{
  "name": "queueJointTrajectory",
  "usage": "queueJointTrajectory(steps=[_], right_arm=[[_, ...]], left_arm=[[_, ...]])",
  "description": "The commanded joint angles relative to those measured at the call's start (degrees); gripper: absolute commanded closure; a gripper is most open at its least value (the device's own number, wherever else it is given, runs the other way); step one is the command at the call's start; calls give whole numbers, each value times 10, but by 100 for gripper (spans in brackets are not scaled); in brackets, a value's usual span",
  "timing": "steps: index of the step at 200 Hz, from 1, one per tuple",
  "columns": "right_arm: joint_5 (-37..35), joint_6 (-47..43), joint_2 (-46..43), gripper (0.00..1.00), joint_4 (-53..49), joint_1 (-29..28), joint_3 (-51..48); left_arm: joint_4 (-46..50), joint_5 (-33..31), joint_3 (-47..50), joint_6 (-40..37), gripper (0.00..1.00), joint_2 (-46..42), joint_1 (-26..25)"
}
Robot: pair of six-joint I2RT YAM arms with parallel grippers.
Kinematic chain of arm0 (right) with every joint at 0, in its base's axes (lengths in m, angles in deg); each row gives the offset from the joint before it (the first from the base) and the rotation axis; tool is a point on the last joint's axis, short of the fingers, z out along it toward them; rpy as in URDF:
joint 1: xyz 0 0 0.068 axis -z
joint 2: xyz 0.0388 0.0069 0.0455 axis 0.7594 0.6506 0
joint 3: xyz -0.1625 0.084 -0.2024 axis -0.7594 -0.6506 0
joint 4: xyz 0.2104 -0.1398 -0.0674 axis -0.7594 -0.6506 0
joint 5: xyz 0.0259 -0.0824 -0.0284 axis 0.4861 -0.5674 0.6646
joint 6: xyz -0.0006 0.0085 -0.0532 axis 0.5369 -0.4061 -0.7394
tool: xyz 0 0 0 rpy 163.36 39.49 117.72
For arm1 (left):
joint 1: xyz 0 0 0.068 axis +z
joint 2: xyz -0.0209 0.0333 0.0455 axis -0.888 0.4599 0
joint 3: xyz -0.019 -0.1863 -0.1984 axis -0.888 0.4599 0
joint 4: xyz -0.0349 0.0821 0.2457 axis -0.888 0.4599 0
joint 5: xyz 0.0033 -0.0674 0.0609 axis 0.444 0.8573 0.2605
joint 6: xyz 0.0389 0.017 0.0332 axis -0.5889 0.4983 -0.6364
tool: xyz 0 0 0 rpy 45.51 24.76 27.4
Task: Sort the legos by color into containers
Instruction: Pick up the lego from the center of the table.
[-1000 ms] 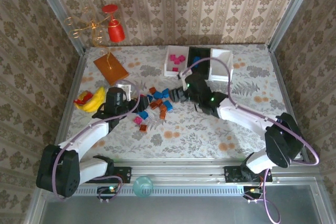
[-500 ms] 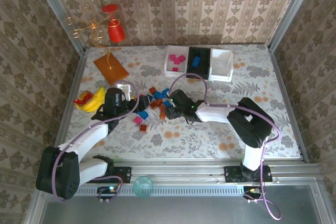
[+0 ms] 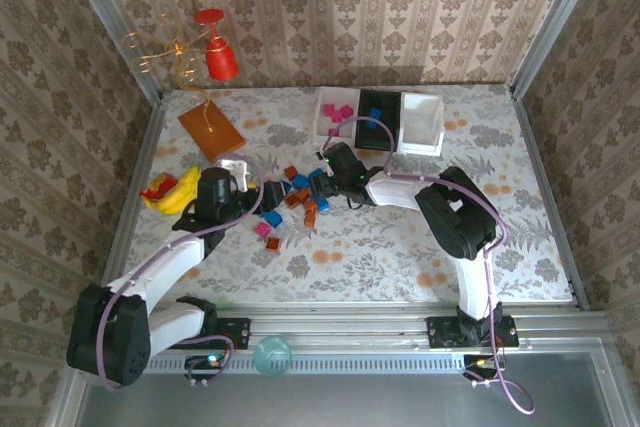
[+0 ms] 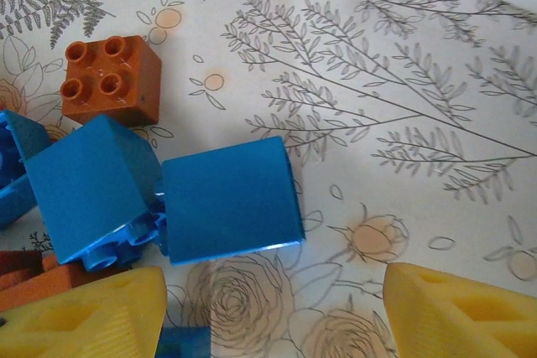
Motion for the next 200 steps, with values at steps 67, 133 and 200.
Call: queueJointTrajectory(steps=[67, 133, 200], right_arm=[[33, -6, 71, 40, -32, 21, 85], [37, -24, 49, 59, -48, 42, 85], [3, 37, -104, 61, -3, 137, 19]], left_arm=[[-7, 6, 3, 6, 15, -3, 3], [-7, 7, 2, 5, 15, -1, 3], [-13, 21, -1, 10, 15, 10, 0]])
